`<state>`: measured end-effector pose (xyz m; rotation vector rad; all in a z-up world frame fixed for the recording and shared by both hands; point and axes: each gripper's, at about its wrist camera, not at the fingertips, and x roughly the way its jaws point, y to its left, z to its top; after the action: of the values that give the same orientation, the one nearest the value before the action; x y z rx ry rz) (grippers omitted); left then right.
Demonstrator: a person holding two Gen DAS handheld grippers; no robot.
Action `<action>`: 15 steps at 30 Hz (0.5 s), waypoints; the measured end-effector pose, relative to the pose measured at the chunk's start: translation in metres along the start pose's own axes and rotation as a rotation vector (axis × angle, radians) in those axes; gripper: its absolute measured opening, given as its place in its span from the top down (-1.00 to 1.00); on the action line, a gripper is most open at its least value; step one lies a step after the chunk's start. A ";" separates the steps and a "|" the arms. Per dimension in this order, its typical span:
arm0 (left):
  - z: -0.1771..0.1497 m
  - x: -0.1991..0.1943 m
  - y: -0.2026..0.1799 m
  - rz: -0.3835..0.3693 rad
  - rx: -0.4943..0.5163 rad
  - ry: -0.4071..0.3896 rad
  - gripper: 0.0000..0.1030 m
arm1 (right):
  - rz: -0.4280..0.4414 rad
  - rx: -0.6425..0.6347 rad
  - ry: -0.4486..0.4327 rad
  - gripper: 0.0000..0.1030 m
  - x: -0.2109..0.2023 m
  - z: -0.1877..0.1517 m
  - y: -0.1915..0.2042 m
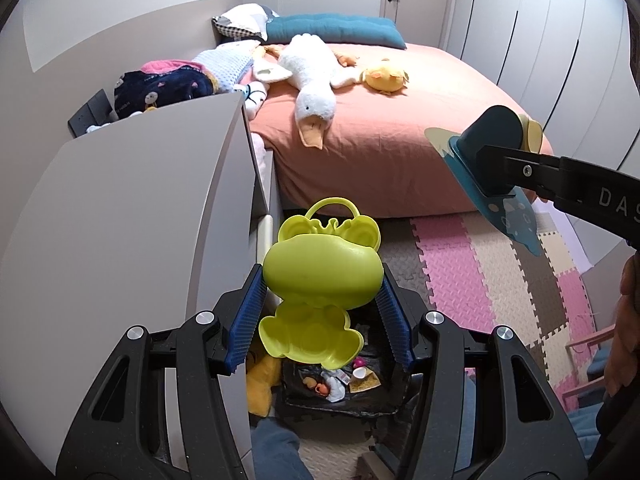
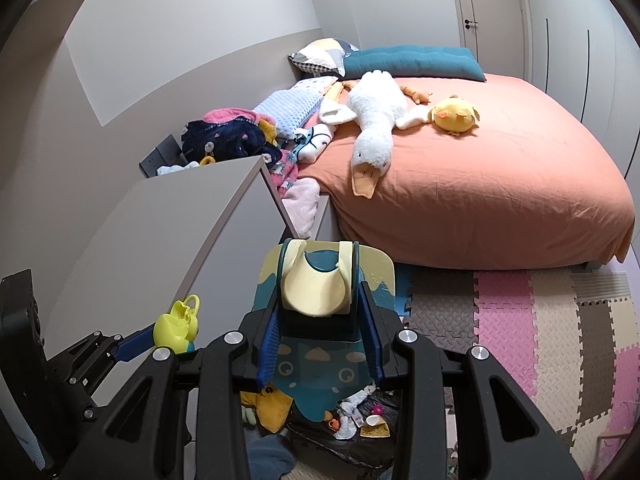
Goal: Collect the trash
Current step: 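Open both tools to drop the two toys into the bin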
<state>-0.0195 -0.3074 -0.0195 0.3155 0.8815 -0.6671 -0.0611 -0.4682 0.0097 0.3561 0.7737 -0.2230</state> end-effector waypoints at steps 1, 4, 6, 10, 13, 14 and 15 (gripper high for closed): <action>0.000 0.002 -0.001 -0.009 0.010 0.011 -0.06 | -0.002 -0.006 0.009 0.28 0.002 0.000 0.001; -0.004 0.004 -0.004 0.013 0.038 0.020 -0.82 | -0.035 -0.013 0.024 -0.10 0.010 0.003 0.005; -0.006 0.001 -0.004 0.070 0.052 -0.018 -0.89 | -0.059 -0.020 0.005 -0.38 0.010 0.003 0.007; -0.005 0.001 0.005 0.061 0.018 0.000 -0.89 | -0.072 -0.031 0.002 -0.41 0.012 0.003 0.010; -0.004 -0.001 0.010 0.066 0.002 -0.007 -0.89 | -0.072 -0.028 0.005 -0.46 0.013 0.001 0.008; -0.005 -0.001 0.012 0.066 -0.002 -0.006 -0.89 | -0.073 -0.027 0.008 -0.46 0.015 0.001 0.008; -0.005 -0.001 0.013 0.067 -0.006 -0.005 -0.89 | -0.073 -0.027 0.010 -0.46 0.015 0.001 0.008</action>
<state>-0.0142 -0.2945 -0.0218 0.3369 0.8645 -0.6026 -0.0478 -0.4620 0.0014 0.3045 0.7995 -0.2791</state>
